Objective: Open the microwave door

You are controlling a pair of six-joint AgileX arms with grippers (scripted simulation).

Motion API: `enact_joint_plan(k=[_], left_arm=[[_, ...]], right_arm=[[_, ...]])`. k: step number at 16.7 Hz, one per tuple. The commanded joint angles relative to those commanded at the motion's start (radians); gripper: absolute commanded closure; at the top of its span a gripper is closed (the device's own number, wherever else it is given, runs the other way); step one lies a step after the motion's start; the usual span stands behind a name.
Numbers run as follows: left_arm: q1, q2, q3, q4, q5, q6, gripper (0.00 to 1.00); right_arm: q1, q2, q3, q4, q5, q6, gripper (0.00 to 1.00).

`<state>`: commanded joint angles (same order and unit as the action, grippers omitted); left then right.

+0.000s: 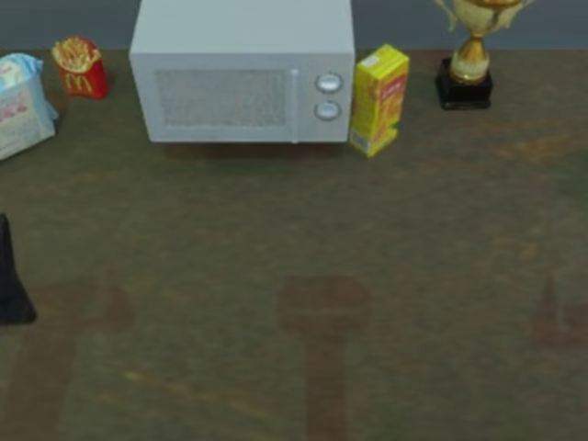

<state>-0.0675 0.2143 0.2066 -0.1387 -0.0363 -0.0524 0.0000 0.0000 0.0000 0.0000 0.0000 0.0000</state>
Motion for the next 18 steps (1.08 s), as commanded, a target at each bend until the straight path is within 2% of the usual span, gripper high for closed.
enact_joint_plan(k=[4, 13, 18], left_arm=[[-0.094, 0.341, 0.332, -0.182, -0.047, -0.081, 0.00], [-0.346, 1.285, 1.352, -0.631, -0.163, -0.323, 0.00], [-0.466, 1.709, 1.787, -0.854, -0.220, -0.432, 0.00]], right_arm=[[0.000, 0.000, 0.000, 0.000, 0.000, 0.000, 0.00], [0.000, 0.000, 0.000, 0.000, 0.000, 0.000, 0.00], [0.000, 0.000, 0.000, 0.000, 0.000, 0.000, 0.00]])
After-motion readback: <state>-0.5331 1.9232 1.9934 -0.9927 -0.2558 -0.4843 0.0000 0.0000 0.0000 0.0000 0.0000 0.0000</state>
